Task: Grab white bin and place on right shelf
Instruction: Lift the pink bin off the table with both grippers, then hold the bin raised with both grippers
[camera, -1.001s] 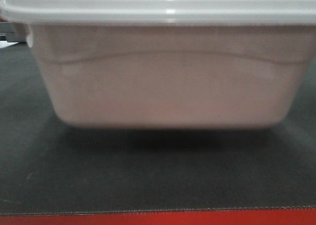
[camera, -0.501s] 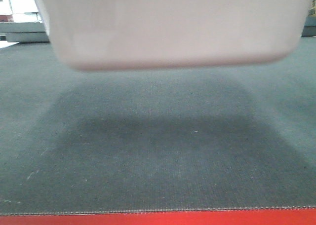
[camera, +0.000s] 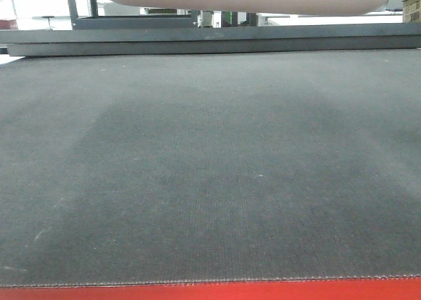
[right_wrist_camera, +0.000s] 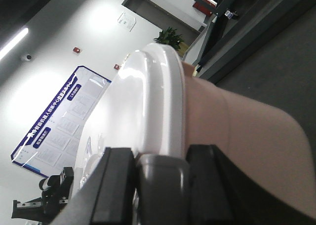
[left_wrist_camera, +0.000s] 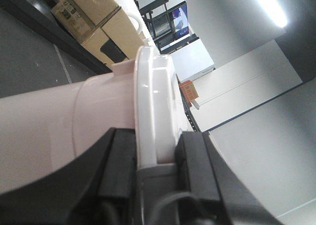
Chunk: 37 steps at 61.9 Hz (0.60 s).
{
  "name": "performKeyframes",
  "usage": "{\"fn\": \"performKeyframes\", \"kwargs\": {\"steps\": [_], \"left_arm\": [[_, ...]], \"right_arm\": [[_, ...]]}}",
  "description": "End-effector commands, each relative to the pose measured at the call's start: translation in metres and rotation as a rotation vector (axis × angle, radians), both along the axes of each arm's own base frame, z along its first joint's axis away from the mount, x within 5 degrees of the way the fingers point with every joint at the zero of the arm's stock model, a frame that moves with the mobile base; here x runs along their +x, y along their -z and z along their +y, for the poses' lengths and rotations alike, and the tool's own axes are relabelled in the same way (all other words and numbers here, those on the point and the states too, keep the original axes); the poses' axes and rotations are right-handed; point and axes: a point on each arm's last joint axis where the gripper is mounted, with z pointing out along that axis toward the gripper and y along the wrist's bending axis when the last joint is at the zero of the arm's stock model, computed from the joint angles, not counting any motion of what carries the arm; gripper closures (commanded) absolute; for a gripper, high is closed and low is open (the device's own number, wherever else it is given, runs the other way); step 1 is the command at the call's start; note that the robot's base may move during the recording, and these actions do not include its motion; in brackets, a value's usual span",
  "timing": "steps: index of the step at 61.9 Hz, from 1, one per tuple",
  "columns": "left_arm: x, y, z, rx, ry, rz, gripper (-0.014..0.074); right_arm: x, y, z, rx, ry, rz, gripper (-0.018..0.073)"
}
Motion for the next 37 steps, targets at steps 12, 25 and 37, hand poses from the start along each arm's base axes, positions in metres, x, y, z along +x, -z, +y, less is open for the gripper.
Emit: {"fn": "performKeyframes", "kwargs": {"steps": [12, 25, 37], "left_arm": [[-0.0464, -0.0337, -0.0265, -0.107, 0.364, -0.157, 0.0722], [-0.0462, -0.0337, -0.0265, -0.106, 0.362, -0.157, 0.0722], [-0.0462, -0.0337, -0.0265, -0.106, 0.362, -0.157, 0.0722]], "right_arm": [[-0.0353, -0.0376, 0.0303, 0.099, -0.359, -0.205, 0.0491], [-0.0337, -0.0373, 0.0295, 0.098, -0.340, -0.200, 0.0491], [-0.0327, -0.0371, 0.0288, 0.097, -0.327, -0.196, 0.0491]]}}
